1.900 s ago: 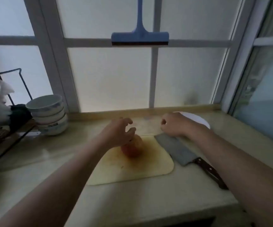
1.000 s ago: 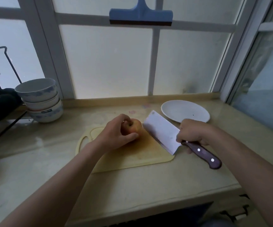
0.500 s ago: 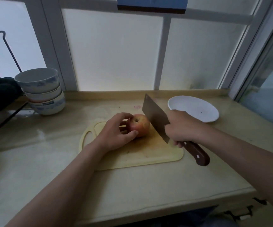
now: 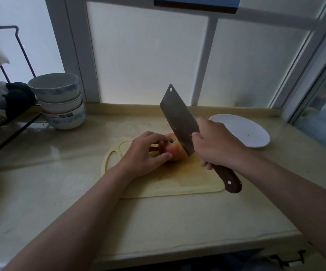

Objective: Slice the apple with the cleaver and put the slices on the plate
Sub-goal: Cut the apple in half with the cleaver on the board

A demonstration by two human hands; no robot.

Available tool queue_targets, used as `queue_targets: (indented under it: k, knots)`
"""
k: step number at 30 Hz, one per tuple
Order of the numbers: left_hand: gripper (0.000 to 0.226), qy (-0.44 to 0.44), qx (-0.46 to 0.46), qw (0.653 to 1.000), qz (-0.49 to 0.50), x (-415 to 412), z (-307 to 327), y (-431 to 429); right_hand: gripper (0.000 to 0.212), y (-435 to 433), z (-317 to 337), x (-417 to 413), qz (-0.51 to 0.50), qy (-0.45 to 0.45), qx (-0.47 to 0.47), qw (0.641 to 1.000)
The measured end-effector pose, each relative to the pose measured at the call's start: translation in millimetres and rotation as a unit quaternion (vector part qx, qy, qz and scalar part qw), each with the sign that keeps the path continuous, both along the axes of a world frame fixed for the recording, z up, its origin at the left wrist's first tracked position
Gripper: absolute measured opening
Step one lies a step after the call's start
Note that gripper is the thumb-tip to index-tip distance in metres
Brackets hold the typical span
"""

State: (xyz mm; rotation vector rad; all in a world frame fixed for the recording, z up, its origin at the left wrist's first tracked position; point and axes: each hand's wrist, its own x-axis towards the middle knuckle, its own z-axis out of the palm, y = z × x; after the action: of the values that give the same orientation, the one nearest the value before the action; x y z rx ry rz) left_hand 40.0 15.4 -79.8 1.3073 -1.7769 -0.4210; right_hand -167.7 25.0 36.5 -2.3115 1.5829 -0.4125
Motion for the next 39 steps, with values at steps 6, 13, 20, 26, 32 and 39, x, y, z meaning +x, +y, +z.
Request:
queue_targets:
  k: [6,13,20,26,32,39]
  knots:
    - [0.039,-0.010,-0.006,1.000,-0.005,-1,0,1,0.025,6,-1,1,-0.008,0.000,0.009,1.000]
    - [0.041,-0.013,-0.009,1.000,0.003,-3,0,3,0.017,20,-1,-3,-0.011,0.017,0.017,1.000]
    - [0.042,-0.017,-0.012,1.000,0.008,-4,0,5,0.008,47,-2,-8,-0.022,0.042,0.040,0.998]
    - [0.040,-0.021,-0.014,1.000,0.015,-4,1,4,0.009,69,-1,-14,-0.021,0.074,0.049,0.996]
    - [0.041,-0.035,-0.022,0.999,0.025,-6,4,6,0.013,75,1,-12,-0.032,0.099,0.050,0.993]
    - [0.038,-0.046,-0.016,0.998,0.044,-4,4,2,0.011,57,6,6,-0.024,0.124,0.052,0.991]
